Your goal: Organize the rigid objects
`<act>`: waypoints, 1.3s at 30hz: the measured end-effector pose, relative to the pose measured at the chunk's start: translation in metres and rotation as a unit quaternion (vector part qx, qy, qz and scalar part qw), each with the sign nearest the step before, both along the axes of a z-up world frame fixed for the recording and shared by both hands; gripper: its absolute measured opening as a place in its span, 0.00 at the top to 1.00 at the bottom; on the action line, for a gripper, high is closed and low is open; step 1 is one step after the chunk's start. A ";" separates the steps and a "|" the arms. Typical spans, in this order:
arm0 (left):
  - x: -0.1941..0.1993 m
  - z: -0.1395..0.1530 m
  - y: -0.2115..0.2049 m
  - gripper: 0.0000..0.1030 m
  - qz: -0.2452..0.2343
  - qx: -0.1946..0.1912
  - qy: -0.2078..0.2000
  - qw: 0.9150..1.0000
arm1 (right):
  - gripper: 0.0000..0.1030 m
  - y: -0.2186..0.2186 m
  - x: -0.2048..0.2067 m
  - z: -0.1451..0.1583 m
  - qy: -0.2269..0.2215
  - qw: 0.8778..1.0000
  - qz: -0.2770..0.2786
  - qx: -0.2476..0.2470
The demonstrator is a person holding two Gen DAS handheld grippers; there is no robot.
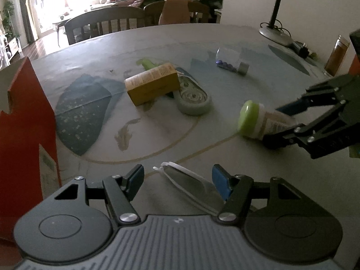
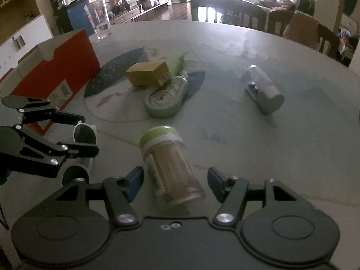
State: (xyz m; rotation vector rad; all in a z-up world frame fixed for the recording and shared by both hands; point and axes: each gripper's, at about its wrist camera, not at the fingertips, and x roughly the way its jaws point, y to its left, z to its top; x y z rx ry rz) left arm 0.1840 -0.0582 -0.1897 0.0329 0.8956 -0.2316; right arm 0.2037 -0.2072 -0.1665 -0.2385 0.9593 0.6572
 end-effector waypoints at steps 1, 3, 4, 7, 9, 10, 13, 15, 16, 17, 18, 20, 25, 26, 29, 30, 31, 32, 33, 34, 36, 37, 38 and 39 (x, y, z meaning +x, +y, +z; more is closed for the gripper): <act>-0.001 -0.001 0.000 0.36 -0.001 -0.001 -0.001 1.000 | 0.39 0.003 0.001 0.000 -0.002 1.000 0.003 -0.002; -0.004 -0.003 0.000 0.37 -0.001 -0.004 -0.005 1.000 | 0.39 0.008 0.002 -0.001 -0.005 1.000 0.006 -0.007; -0.005 -0.004 -0.001 0.37 0.000 -0.004 -0.008 1.000 | 0.39 0.010 0.003 -0.002 -0.006 1.000 0.006 -0.008; -0.009 -0.005 0.000 0.37 0.004 -0.006 -0.015 1.000 | 0.40 0.015 0.004 -0.004 -0.006 1.000 0.004 -0.012; -0.012 -0.006 0.000 0.40 0.007 -0.003 -0.022 1.000 | 0.40 0.018 0.002 -0.004 -0.007 1.000 0.003 -0.014; -0.014 -0.006 0.000 0.42 0.009 0.000 -0.025 1.000 | 0.40 0.019 0.001 -0.004 -0.009 1.000 0.003 -0.015; -0.020 -0.006 0.000 0.44 0.011 0.004 -0.033 0.999 | 0.45 0.022 -0.001 -0.005 -0.015 1.000 -0.002 -0.021; -0.022 -0.006 0.001 0.45 0.012 0.003 -0.036 0.999 | 0.52 0.023 -0.002 -0.006 -0.016 1.000 -0.010 -0.025; -0.023 -0.006 0.002 0.45 0.013 0.003 -0.037 0.999 | 0.55 0.023 -0.003 -0.006 -0.015 1.000 -0.013 -0.024; -0.024 -0.005 0.003 0.45 0.015 0.003 -0.037 0.999 | 0.57 0.023 -0.004 -0.006 -0.013 0.999 -0.017 -0.023; -0.024 -0.005 0.003 0.45 0.018 0.005 -0.037 0.999 | 0.57 0.023 -0.005 -0.006 -0.013 0.999 -0.019 -0.023; -0.026 -0.005 0.004 0.45 0.021 0.007 -0.037 0.999 | 0.57 0.024 -0.009 -0.005 -0.013 0.999 -0.026 -0.026; -0.028 -0.003 0.009 0.45 0.033 0.006 -0.026 0.999 | 0.58 0.024 -0.018 -0.001 0.003 0.999 -0.047 -0.017; -0.028 -0.002 0.010 0.45 0.034 0.005 -0.023 0.999 | 0.58 0.023 -0.021 0.001 0.006 0.999 -0.052 -0.014; -0.030 0.001 0.014 0.45 0.038 0.000 -0.018 0.999 | 0.58 0.022 -0.030 0.007 0.013 0.998 -0.064 -0.005; -0.031 0.003 0.015 0.45 0.039 -0.002 -0.017 0.999 | 0.58 0.022 -0.034 0.010 0.017 0.998 -0.067 0.000; -0.031 0.005 0.015 0.45 0.038 -0.004 -0.017 0.999 | 0.58 0.021 -0.037 0.012 0.019 0.997 -0.070 0.004; -0.032 0.007 0.016 0.45 0.039 -0.005 -0.018 0.999 | 0.58 0.021 -0.040 0.015 0.021 0.997 -0.074 0.007; -0.033 0.010 0.017 0.45 0.038 -0.008 -0.019 0.999 | 0.58 0.021 -0.043 0.018 0.021 0.997 -0.076 0.011; -0.034 0.013 0.018 0.45 0.037 -0.011 -0.019 0.999 | 0.58 0.021 -0.046 0.021 0.022 0.997 -0.078 0.015; -0.035 0.020 0.019 0.45 0.035 -0.016 -0.024 0.999 | 0.58 0.022 -0.051 0.029 0.022 0.996 -0.084 0.022; -0.036 0.024 0.020 0.45 0.034 -0.019 -0.027 0.999 | 0.58 0.023 -0.053 0.032 0.022 0.996 -0.087 0.025; -0.037 0.028 0.021 0.45 0.034 -0.021 -0.030 0.999 | 0.58 0.024 -0.055 0.036 0.022 0.995 -0.089 0.028; -0.038 0.032 0.022 0.45 0.034 -0.025 -0.033 0.999 | 0.58 0.025 -0.057 0.041 0.020 0.995 -0.090 0.031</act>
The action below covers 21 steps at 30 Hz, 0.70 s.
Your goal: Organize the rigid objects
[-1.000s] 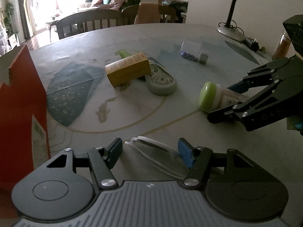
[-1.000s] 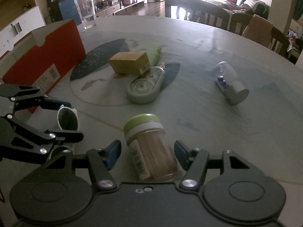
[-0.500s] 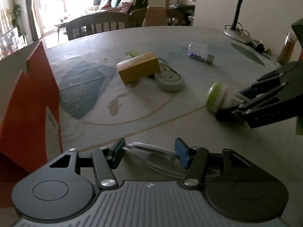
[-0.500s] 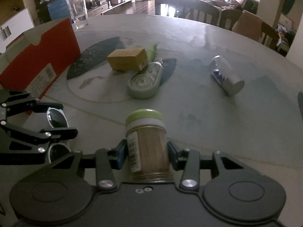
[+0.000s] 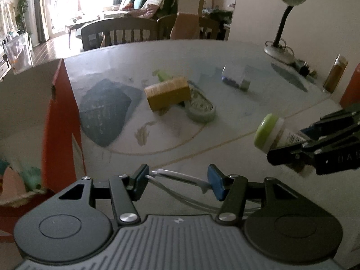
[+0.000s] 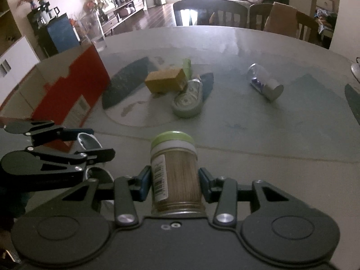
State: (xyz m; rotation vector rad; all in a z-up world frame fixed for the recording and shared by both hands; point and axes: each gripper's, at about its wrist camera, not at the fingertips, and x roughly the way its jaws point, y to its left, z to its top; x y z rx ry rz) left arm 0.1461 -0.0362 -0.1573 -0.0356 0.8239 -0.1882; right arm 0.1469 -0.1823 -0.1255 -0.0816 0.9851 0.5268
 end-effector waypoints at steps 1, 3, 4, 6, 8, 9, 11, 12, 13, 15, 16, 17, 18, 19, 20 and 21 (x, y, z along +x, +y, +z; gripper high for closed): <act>0.000 0.004 0.001 0.45 -0.001 -0.003 -0.003 1.000 | 0.58 0.001 -0.002 0.005 -0.003 1.000 -0.001 0.003; -0.003 0.015 0.004 0.45 -0.001 -0.008 -0.012 1.000 | 0.58 0.004 -0.006 0.015 -0.009 1.000 -0.003 0.008; -0.004 0.020 0.006 0.45 -0.002 -0.009 -0.016 1.000 | 0.58 0.006 -0.008 0.020 -0.012 1.000 -0.003 0.010; -0.006 0.030 0.011 0.45 0.000 -0.011 -0.026 1.000 | 0.58 0.011 -0.011 0.031 -0.020 1.000 -0.003 0.014; -0.007 0.039 0.017 0.45 0.002 -0.010 -0.035 0.999 | 0.58 0.017 -0.013 0.041 -0.027 0.999 -0.003 0.018; -0.008 0.044 0.021 0.45 0.003 -0.010 -0.040 0.999 | 0.58 0.020 -0.014 0.047 -0.032 0.999 -0.003 0.021; -0.010 0.055 0.029 0.45 0.006 -0.009 -0.050 0.999 | 0.58 0.028 -0.016 0.057 -0.041 0.999 0.000 0.025; -0.011 0.060 0.034 0.45 0.008 -0.009 -0.056 0.998 | 0.58 0.032 -0.017 0.062 -0.047 0.999 0.002 0.026; -0.012 0.065 0.038 0.45 0.011 -0.008 -0.060 0.998 | 0.58 0.037 -0.017 0.068 -0.053 0.998 0.004 0.027; -0.014 0.075 0.048 0.45 0.018 -0.005 -0.068 0.998 | 0.58 0.048 -0.018 0.077 -0.061 0.998 0.011 0.029; -0.015 0.080 0.054 0.45 0.021 -0.004 -0.070 0.997 | 0.58 0.054 -0.018 0.081 -0.065 0.997 0.013 0.030; -0.016 0.084 0.059 0.45 0.026 -0.001 -0.073 0.997 | 0.58 0.060 -0.018 0.085 -0.069 0.997 0.016 0.031; -0.017 0.088 0.064 0.45 0.031 0.004 -0.074 0.997 | 0.58 0.065 -0.019 0.088 -0.071 0.997 0.020 0.032; -0.017 0.093 0.071 0.45 0.037 0.007 -0.074 0.997 | 0.58 0.072 -0.019 0.090 -0.074 0.996 0.023 0.032; -0.018 0.096 0.078 0.45 0.042 0.006 -0.076 0.996 | 0.58 0.079 -0.019 0.093 -0.078 0.996 0.028 0.032; -0.019 0.100 0.086 0.45 0.048 0.005 -0.078 0.996 | 0.58 0.086 -0.019 0.096 -0.082 0.996 0.032 0.032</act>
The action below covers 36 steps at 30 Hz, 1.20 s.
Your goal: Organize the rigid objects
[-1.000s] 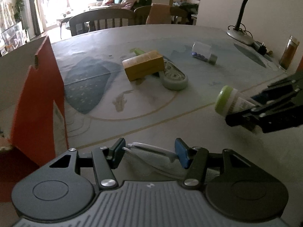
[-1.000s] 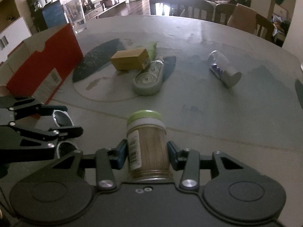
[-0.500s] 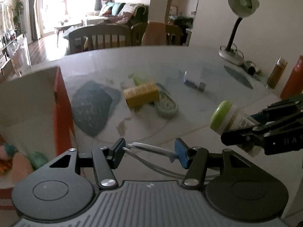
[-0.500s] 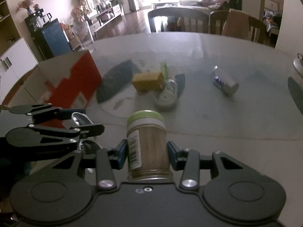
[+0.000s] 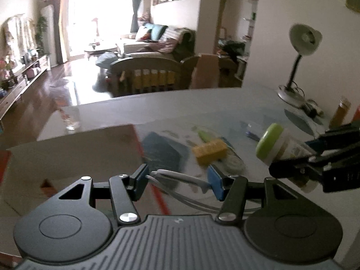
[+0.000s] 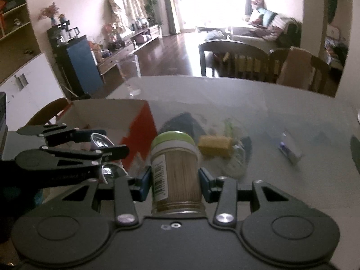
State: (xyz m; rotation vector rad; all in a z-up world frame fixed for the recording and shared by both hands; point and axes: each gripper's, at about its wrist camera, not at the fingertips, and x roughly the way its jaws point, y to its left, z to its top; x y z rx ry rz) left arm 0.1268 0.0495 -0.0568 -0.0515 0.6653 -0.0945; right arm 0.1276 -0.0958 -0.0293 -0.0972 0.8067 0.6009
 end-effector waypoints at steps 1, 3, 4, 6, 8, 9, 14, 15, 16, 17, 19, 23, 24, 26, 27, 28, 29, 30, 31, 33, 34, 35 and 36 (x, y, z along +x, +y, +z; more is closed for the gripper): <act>-0.001 0.004 0.008 0.45 0.006 -0.001 -0.002 1.000 | 0.58 0.006 0.000 0.002 -0.003 1.000 0.004 0.001; -0.003 0.012 0.023 0.45 0.018 -0.003 -0.008 1.000 | 0.58 0.021 -0.001 0.007 -0.010 1.000 0.015 0.003; -0.004 0.015 0.030 0.45 0.023 -0.001 -0.011 1.000 | 0.58 0.028 -0.001 0.009 -0.013 1.000 0.020 0.004; -0.006 0.020 0.044 0.45 0.032 0.000 -0.016 0.999 | 0.58 0.044 -0.003 0.011 -0.018 0.999 0.030 0.005; -0.009 0.023 0.059 0.45 0.042 0.000 -0.018 0.999 | 0.58 0.059 -0.003 0.013 -0.022 0.999 0.040 0.006; -0.011 0.024 0.066 0.45 0.047 0.002 -0.019 0.999 | 0.58 0.068 -0.002 0.014 -0.023 0.999 0.044 0.006; -0.017 0.025 0.100 0.45 0.074 0.009 -0.017 0.997 | 0.58 0.104 0.003 0.013 -0.025 0.998 0.060 0.005; -0.017 0.024 0.108 0.45 0.080 0.010 -0.014 0.997 | 0.58 0.110 0.006 0.013 -0.024 0.998 0.062 0.005; -0.019 0.023 0.115 0.45 0.084 0.011 -0.012 0.996 | 0.58 0.116 0.007 0.012 -0.023 0.998 0.063 0.004; -0.019 0.022 0.122 0.45 0.088 0.013 -0.009 0.996 | 0.58 0.123 0.008 0.011 -0.023 0.998 0.065 0.002; -0.019 0.017 0.134 0.45 0.094 0.018 0.000 0.995 | 0.58 0.135 0.011 0.007 -0.023 0.997 0.069 -0.003; -0.017 0.002 0.156 0.45 0.104 0.030 0.021 0.994 | 0.58 0.156 0.017 -0.006 -0.021 0.997 0.077 -0.019; -0.015 -0.002 0.160 0.45 0.107 0.032 0.027 0.993 | 0.58 0.162 0.020 -0.011 -0.019 0.997 0.077 -0.025; -0.011 -0.011 0.167 0.45 0.112 0.035 0.039 0.992 | 0.58 0.172 0.025 -0.021 -0.018 0.996 0.077 -0.038; -0.009 -0.015 0.171 0.45 0.112 0.037 0.043 0.992 | 0.58 0.178 0.029 -0.026 -0.019 0.996 0.077 -0.046; -0.008 -0.019 0.174 0.45 0.113 0.038 0.046 0.992 | 0.58 0.182 0.032 -0.031 -0.017 0.996 0.076 -0.052; -0.005 -0.021 0.176 0.45 0.114 0.041 0.050 0.991 | 0.58 0.187 0.037 -0.037 -0.012 0.995 0.075 -0.059; -0.003 -0.024 0.178 0.45 0.114 0.043 0.054 0.991 | 0.58 0.190 0.040 -0.042 -0.007 0.995 0.075 -0.064; 0.001 -0.027 0.180 0.45 0.112 0.045 0.058 0.991 | 0.58 0.195 0.044 -0.047 -0.002 0.995 0.075 -0.070; 0.006 -0.033 0.181 0.45 0.105 0.048 0.067 0.991 | 0.58 0.200 0.046 -0.058 0.000 0.993 0.078 -0.087; 0.008 -0.036 0.181 0.45 0.101 0.051 0.073 0.991 | 0.58 0.204 0.048 -0.064 0.002 0.992 0.082 -0.094; 0.011 -0.041 0.181 0.45 0.098 0.054 0.078 0.991 | 0.58 0.208 0.050 -0.069 0.007 0.991 0.086 -0.099; 0.012 -0.045 0.180 0.45 0.094 0.059 0.083 0.990 | 0.58 0.212 0.051 -0.074 0.012 0.991 0.088 -0.105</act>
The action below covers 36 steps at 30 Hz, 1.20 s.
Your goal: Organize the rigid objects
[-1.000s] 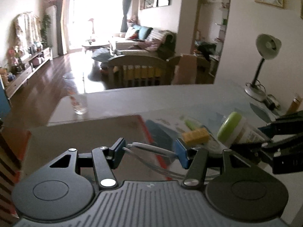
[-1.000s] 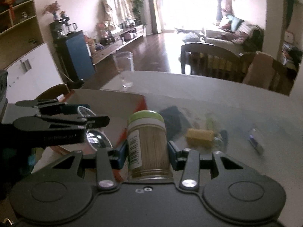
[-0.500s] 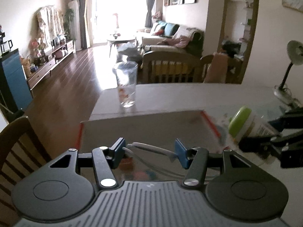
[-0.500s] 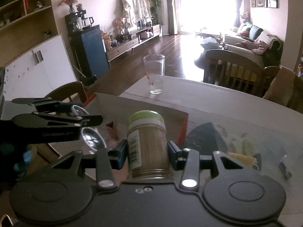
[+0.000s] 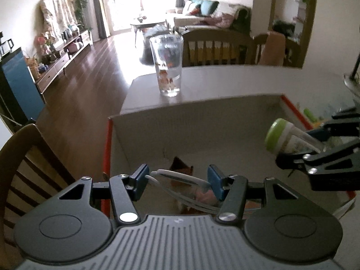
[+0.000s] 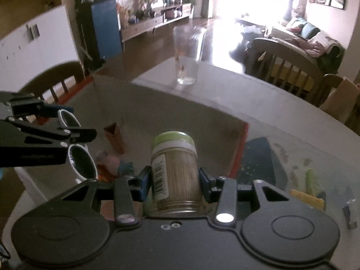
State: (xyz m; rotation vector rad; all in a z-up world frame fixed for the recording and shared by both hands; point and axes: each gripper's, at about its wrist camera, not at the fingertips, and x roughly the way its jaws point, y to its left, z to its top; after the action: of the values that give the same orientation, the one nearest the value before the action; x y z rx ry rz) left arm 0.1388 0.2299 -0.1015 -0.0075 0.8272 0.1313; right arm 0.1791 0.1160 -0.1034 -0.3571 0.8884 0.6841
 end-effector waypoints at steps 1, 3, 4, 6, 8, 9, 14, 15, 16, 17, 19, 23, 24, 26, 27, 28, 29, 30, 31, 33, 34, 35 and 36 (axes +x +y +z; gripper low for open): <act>0.001 -0.004 -0.001 0.45 -0.002 0.003 0.004 1.000 | 0.58 0.002 0.002 -0.004 0.002 1.000 0.002 -0.005; 0.004 -0.011 -0.001 0.45 -0.006 0.005 0.011 1.000 | 0.58 0.010 0.003 -0.012 0.007 1.000 0.009 -0.013; 0.005 -0.013 -0.002 0.45 -0.007 0.006 0.014 1.000 | 0.58 0.013 0.003 -0.013 0.009 1.000 0.012 -0.016; 0.007 -0.018 -0.004 0.45 -0.010 0.009 0.021 1.000 | 0.58 0.018 0.003 -0.018 0.013 0.999 0.019 -0.023; 0.009 -0.021 -0.006 0.45 -0.013 0.018 0.030 0.999 | 0.58 0.021 0.003 -0.021 0.017 0.999 0.024 -0.030; 0.010 -0.024 -0.009 0.45 -0.016 0.022 0.036 0.999 | 0.58 0.023 0.003 -0.023 0.019 0.999 0.027 -0.033; 0.013 -0.029 -0.014 0.45 -0.019 0.042 0.055 0.997 | 0.58 0.028 0.003 -0.030 0.029 0.998 0.035 -0.042; 0.015 -0.031 -0.015 0.45 -0.021 0.045 0.061 0.997 | 0.58 0.029 0.003 -0.031 0.033 0.998 0.037 -0.043; 0.017 -0.032 -0.016 0.45 -0.024 0.049 0.069 0.996 | 0.57 0.032 0.003 -0.031 0.035 0.997 0.039 -0.047; 0.018 -0.033 -0.017 0.45 -0.026 0.052 0.074 0.996 | 0.57 0.032 0.003 -0.032 0.036 0.997 0.041 -0.051; 0.019 -0.033 -0.018 0.45 -0.033 0.053 0.081 0.995 | 0.57 0.033 0.003 -0.033 0.043 0.996 0.047 -0.055; 0.021 -0.035 -0.018 0.45 -0.041 0.055 0.098 0.993 | 0.57 0.034 0.001 -0.034 0.045 0.996 0.051 -0.058; 0.022 -0.036 -0.018 0.44 -0.043 0.054 0.104 0.992 | 0.57 0.033 0.001 -0.033 0.043 0.996 0.051 -0.054; 0.023 -0.037 -0.019 0.44 -0.044 0.056 0.113 0.991 | 0.57 0.032 -0.001 -0.032 0.043 0.996 0.050 -0.057; 0.023 -0.037 -0.020 0.44 -0.046 0.056 0.118 0.990 | 0.57 0.031 -0.002 -0.032 0.043 0.996 0.050 -0.056; 0.024 -0.038 -0.020 0.44 -0.047 0.058 0.121 0.990 | 0.57 0.030 -0.002 -0.031 0.042 0.996 0.050 -0.055; 0.024 -0.037 -0.021 0.44 -0.047 0.062 0.123 0.989 | 0.57 0.029 -0.001 -0.029 0.041 0.996 0.050 -0.055; 0.024 -0.038 -0.022 0.44 -0.046 0.066 0.125 0.989 | 0.56 0.028 -0.003 -0.028 0.040 0.997 0.050 -0.053; 0.024 -0.038 -0.023 0.44 -0.046 0.070 0.130 0.988 | 0.56 0.027 -0.003 -0.025 0.039 0.997 0.050 -0.051; 0.024 -0.038 -0.023 0.44 -0.046 0.073 0.132 0.987 | 0.56 0.023 -0.005 -0.021 0.037 0.997 0.048 -0.046; 0.023 -0.037 -0.023 0.44 -0.046 0.073 0.130 0.988 | 0.56 0.023 -0.004 -0.019 0.037 0.997 0.046 -0.041; 0.022 -0.036 -0.023 0.44 -0.044 0.071 0.128 0.988 | 0.56 0.020 -0.005 -0.016 0.038 0.998 0.044 -0.035; 0.020 -0.035 -0.022 0.44 -0.043 0.068 0.124 0.989 | 0.56 0.018 -0.006 -0.013 0.038 0.998 0.044 -0.029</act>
State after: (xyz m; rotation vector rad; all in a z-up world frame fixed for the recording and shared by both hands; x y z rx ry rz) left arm 0.1592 0.2076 -0.1364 0.1746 1.0647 0.1088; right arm 0.1731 0.1344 -0.1167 -0.4257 0.9715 0.7581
